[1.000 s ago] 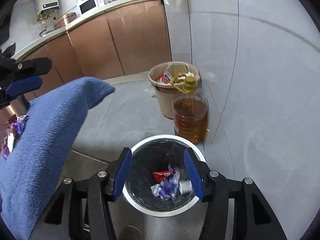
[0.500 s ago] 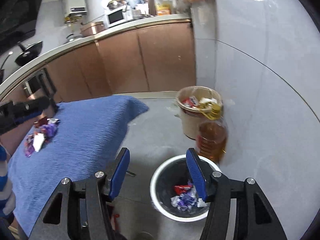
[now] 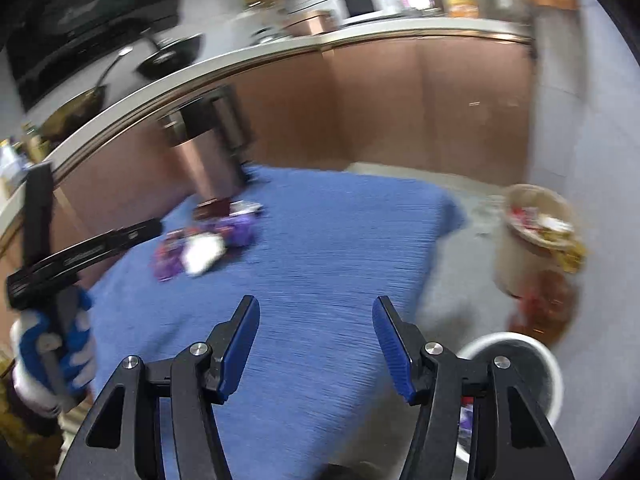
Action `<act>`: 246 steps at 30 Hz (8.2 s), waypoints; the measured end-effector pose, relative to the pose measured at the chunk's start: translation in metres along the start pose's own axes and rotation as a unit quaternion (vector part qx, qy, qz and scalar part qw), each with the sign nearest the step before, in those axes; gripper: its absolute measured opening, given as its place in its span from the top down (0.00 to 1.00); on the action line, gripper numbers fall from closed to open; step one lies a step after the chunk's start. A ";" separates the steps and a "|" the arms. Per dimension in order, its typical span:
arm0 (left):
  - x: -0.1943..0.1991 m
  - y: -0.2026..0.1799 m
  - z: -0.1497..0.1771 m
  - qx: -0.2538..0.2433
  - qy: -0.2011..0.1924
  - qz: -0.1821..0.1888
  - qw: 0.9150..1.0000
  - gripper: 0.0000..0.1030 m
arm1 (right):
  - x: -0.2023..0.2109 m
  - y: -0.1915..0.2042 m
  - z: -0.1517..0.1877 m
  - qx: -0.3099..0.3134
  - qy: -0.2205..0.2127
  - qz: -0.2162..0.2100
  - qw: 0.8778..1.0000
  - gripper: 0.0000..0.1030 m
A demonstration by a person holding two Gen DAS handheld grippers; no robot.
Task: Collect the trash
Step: 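Move both tools back to the remaining trash on the towel, then grasp the red-wrapped plastic bag with left tool while right tool grasps tissue, then carry the tissue and red-wrapped bag over the bin and open both tools, then move both tools back to the remaining trash on the towel, then grasp the brown snack wrapper with left tool while right tool grasps clear plastic wrapper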
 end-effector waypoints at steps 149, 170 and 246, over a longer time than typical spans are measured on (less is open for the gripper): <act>0.040 -0.264 0.101 -0.231 -0.020 -0.003 0.973 0.56 | 0.095 -0.186 0.098 -0.180 -0.046 0.195 0.963 0.64; 0.072 -0.157 0.091 -0.160 -0.028 -0.069 0.984 0.56 | 0.053 -0.088 0.056 -0.089 -0.035 0.123 0.988 0.63; -0.072 0.085 0.019 -0.010 0.014 -0.039 0.999 0.42 | -0.209 0.057 -0.046 -0.031 0.033 -0.112 0.993 0.93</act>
Point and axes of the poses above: each gripper's, at about its wrist camera, not at the fingertips, and x roughly against the way its jaws point, y to its left, z to its underside, the point moved 5 cm from there along -x, roughly the way its jaws point, and after that the axes turned 3 degrees about -y, right-handed, at the moved point
